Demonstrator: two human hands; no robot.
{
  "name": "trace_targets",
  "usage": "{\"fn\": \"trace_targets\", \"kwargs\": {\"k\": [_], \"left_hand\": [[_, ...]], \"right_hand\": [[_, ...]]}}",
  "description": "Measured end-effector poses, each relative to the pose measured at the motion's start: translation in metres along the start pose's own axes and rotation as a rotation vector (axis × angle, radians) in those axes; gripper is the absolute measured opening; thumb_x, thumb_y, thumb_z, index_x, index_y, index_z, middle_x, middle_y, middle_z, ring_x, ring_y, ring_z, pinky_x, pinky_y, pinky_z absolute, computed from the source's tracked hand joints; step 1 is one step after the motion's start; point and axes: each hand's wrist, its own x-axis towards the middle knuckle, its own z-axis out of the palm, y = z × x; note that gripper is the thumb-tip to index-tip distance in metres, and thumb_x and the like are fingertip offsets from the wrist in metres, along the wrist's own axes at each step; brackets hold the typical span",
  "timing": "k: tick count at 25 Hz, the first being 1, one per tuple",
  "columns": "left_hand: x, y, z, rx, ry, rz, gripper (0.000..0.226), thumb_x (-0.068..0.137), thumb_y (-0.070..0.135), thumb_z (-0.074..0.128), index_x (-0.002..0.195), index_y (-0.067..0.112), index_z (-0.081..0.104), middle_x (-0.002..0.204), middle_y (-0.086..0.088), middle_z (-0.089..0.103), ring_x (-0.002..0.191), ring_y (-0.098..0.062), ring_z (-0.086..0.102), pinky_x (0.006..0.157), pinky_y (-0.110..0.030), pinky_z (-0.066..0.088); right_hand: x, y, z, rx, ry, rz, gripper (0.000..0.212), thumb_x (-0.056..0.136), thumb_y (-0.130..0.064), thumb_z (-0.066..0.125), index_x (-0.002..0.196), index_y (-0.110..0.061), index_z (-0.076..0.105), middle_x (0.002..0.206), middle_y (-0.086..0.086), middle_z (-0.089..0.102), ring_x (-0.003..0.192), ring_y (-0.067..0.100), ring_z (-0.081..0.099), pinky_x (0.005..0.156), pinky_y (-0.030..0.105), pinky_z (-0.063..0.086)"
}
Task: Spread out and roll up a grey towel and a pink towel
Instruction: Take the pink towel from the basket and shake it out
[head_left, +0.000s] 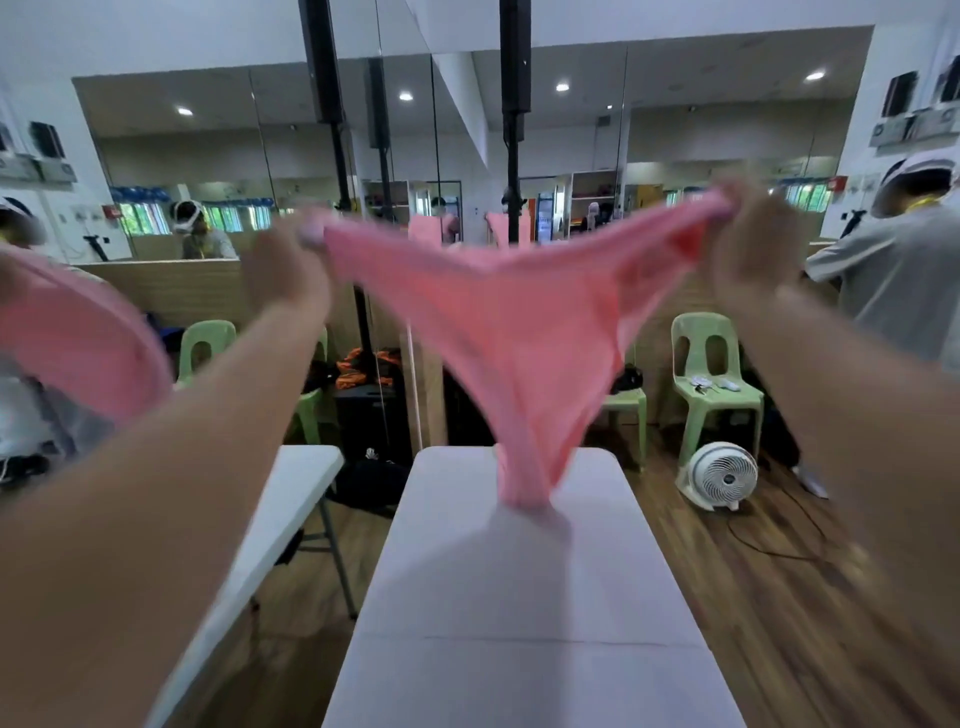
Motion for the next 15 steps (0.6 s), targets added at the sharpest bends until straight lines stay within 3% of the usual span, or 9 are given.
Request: {"fn": "trace_targets", "kwargs": {"k": [2, 4, 6, 9, 12, 15], "left_hand": [[0.030, 0.017, 0.000, -0.175, 0.132, 0.078, 0.032, 0.100, 0.023, 0.043, 0.124, 0.027, 0.064, 0.118, -0.002, 0.070, 0.103, -0.017, 0.063, 0.085, -0.029, 0.052], [0.030, 0.012, 0.000, -0.210, 0.179, 0.244, 0.040, 0.096, 0.017, 0.044, 0.130, 0.029, 0.060, 0.120, 0.000, 0.070, 0.102, -0.014, 0.063, 0.081, -0.025, 0.050], [0.006, -0.016, 0.003, -0.167, 0.152, 0.319, 0.038, 0.096, 0.016, 0.047, 0.130, 0.023, 0.059, 0.110, -0.008, 0.071, 0.092, -0.020, 0.062, 0.072, -0.028, 0.047], [-0.036, -0.078, 0.010, 0.149, -0.068, 0.419, 0.037, 0.093, 0.012, 0.059, 0.127, 0.024, 0.065, 0.095, -0.015, 0.070, 0.085, -0.032, 0.060, 0.070, -0.042, 0.050], [-0.085, -0.136, 0.011, 0.512, -0.317, 0.464, 0.034, 0.089, 0.017, 0.065, 0.117, 0.035, 0.070, 0.081, -0.004, 0.057, 0.078, -0.029, 0.051, 0.068, -0.041, 0.046], [-0.128, -0.163, 0.001, 0.811, -0.584, 0.399, 0.035, 0.094, 0.026, 0.049, 0.121, 0.044, 0.063, 0.108, 0.000, 0.064, 0.100, -0.025, 0.056, 0.082, -0.040, 0.048]], "right_hand": [[0.058, -0.045, -0.028, 0.116, 0.141, -0.051, 0.039, 0.089, -0.027, 0.039, 0.115, -0.022, 0.068, 0.104, 0.001, 0.071, 0.095, 0.019, 0.062, 0.086, 0.036, 0.052], [0.063, -0.043, -0.044, 0.060, 0.133, -0.101, 0.040, 0.091, -0.023, 0.039, 0.118, -0.023, 0.067, 0.108, 0.004, 0.071, 0.099, 0.022, 0.064, 0.078, 0.028, 0.048], [0.038, -0.003, -0.054, -0.066, 0.080, -0.181, 0.033, 0.094, -0.017, 0.043, 0.117, -0.017, 0.067, 0.104, 0.012, 0.071, 0.088, 0.026, 0.062, 0.069, 0.025, 0.038], [-0.004, 0.080, -0.053, -0.311, -0.113, -0.234, 0.022, 0.094, -0.020, 0.050, 0.109, -0.020, 0.066, 0.092, 0.014, 0.070, 0.073, 0.026, 0.058, 0.066, 0.032, 0.044], [-0.068, 0.146, -0.056, -0.656, -0.427, -0.204, 0.020, 0.088, -0.017, 0.052, 0.097, -0.028, 0.066, 0.087, 0.006, 0.068, 0.077, 0.030, 0.064, 0.064, 0.037, 0.053], [-0.138, 0.178, -0.056, -0.791, -0.610, -0.185, 0.017, 0.089, -0.024, 0.052, 0.095, -0.033, 0.065, 0.095, -0.002, 0.068, 0.089, 0.024, 0.065, 0.064, 0.033, 0.047]]}}
